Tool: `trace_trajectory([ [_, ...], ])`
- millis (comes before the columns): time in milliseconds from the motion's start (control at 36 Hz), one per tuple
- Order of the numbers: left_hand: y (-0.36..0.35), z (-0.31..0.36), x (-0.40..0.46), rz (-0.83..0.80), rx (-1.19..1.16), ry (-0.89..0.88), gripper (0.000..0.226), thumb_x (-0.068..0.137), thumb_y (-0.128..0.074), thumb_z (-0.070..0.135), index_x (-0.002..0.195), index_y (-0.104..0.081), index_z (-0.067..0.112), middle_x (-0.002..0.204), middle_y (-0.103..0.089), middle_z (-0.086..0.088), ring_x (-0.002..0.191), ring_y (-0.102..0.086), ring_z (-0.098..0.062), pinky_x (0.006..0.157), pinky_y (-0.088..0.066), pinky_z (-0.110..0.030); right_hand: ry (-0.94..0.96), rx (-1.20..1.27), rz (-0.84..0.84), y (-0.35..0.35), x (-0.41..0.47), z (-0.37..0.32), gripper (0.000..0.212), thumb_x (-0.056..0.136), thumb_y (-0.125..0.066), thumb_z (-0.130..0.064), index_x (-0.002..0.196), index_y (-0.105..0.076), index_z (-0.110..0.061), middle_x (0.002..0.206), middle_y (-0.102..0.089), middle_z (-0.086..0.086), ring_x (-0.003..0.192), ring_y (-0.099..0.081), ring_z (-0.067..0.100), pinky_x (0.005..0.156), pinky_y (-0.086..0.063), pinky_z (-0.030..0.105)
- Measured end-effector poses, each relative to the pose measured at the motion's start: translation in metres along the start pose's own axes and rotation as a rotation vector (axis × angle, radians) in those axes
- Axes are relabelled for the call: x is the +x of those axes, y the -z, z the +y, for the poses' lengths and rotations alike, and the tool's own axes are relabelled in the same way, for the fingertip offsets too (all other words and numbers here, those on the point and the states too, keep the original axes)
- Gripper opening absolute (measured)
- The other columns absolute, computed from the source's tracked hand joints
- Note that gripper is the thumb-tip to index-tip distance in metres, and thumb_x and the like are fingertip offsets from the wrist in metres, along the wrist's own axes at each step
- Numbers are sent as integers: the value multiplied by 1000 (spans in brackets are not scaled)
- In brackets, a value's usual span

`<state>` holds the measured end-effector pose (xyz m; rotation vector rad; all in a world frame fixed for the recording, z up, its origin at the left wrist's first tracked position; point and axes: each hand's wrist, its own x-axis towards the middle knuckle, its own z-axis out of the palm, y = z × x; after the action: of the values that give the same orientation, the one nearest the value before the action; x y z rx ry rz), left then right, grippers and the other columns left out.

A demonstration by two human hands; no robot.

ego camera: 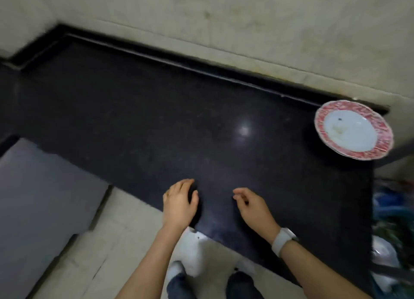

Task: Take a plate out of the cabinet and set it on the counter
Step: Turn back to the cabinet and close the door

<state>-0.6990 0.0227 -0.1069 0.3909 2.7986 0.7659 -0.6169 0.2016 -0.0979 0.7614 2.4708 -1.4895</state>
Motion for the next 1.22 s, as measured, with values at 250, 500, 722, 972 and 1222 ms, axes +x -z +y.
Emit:
trace_trajectory([
  [250, 135, -200, -80, 211, -68, 339, 42, 84, -45, 31, 122, -54, 15, 126, -60, -8, 117, -53, -29, 98, -42, -41, 232, -219, -292, -196, -9, -115, 24, 90, -46, -13, 109, -60, -8, 108, -68, 12, 100, -63, 27, 89, -49, 36],
  [500, 238, -390, -142, 323, -41, 647, 38, 88, -51, 22, 125, -52, 12, 128, -57, -11, 119, -50, -31, 98, -41, -39, 343, -293, -543, -401, -30, -212, 20, 89, -49, -9, 104, -63, -8, 99, -70, 12, 96, -65, 26, 81, -45, 26],
  [722, 271, -474, -127, 295, -99, 730, 40, 89, -48, 17, 129, -47, 13, 129, -55, -12, 117, -51, -30, 97, -41, -40, 484, -408, -677, -516, 4, -289, 27, 90, -43, -9, 111, -59, -4, 111, -67, 17, 103, -62, 29, 90, -47, 32],
  [972, 314, -553, -92, 284, -60, 828, 45, 90, -47, 19, 135, -39, 15, 142, -42, -9, 128, -40, -29, 103, -38, -45, 808, -759, -701, -644, 73, -382, 50, 87, -38, -9, 137, -33, -13, 145, -34, 17, 131, -30, 35, 105, -35, 45],
  [1222, 345, -599, -61, 167, 9, 773, 49, 89, -46, 19, 137, -35, 14, 145, -37, -11, 135, -31, -27, 111, -30, -43, 900, -1098, -802, -703, 107, -387, 62, 92, -37, -19, 144, -7, -32, 158, -3, 4, 144, 12, 29, 116, -3, 55],
])
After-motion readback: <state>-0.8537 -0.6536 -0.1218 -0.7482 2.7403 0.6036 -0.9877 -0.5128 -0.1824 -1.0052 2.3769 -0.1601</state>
